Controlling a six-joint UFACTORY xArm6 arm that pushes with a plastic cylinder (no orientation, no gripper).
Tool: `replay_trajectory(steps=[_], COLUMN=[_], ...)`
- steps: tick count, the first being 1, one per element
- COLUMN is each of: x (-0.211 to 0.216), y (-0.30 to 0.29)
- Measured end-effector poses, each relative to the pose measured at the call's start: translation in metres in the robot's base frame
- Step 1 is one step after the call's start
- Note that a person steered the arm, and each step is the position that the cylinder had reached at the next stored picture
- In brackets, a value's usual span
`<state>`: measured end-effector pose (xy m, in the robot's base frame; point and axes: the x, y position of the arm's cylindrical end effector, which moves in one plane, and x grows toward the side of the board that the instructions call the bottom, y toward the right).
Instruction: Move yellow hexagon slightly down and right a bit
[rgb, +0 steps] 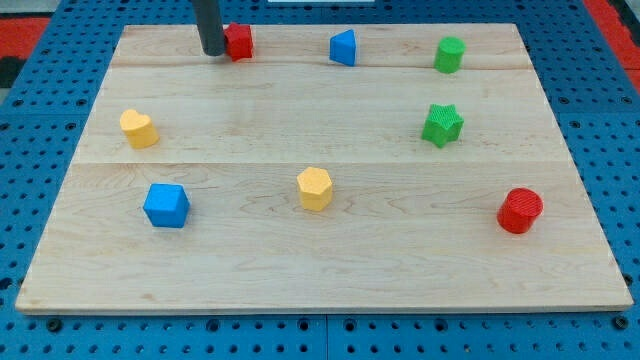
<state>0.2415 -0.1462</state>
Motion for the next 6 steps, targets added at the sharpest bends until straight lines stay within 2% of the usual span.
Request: replay_trajectory(steps=[1,2,3,4,5,6], x=[0.006,0.085,0.178,0.230,0.234,0.218], y=[0.000,-0.008,0.051,0.125,0.213,0.268])
